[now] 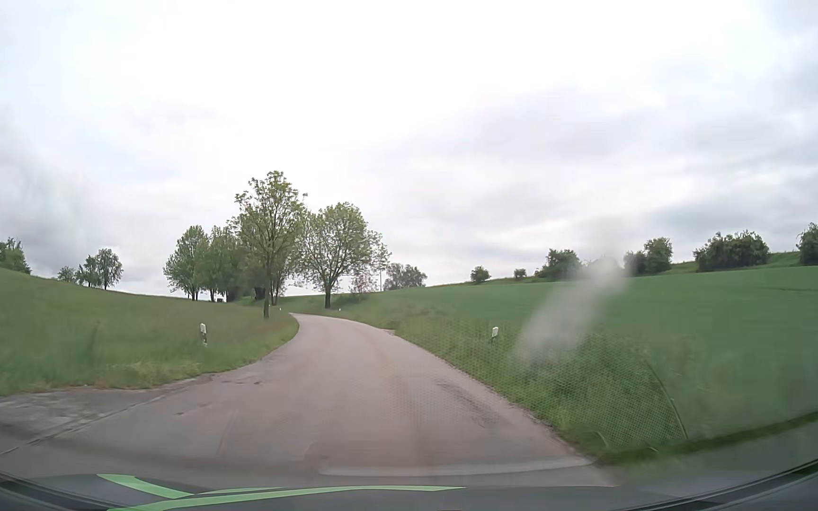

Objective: Follow the waypoints while adhering to traffic rules and regulations

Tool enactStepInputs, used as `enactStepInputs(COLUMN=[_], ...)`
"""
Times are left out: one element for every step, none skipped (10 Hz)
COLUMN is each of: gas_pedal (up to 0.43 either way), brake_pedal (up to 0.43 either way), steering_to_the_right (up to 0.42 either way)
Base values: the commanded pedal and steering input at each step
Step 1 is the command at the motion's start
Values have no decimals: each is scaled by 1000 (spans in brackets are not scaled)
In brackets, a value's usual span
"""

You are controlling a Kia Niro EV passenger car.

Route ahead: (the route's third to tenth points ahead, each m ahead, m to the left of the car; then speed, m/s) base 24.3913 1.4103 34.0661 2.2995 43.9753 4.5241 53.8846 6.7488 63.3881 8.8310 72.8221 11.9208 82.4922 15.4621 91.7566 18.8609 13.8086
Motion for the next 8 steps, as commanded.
enactStepInputs(gas_pedal=[531, 469, 469, 441, 409, 398, 358, 299], brake_pedal=[0, 0, 0, 0, 0, 0, 0, 0], steering_to_the_right=[-29, -28, -28, -27, -27, -27, -27, -27])
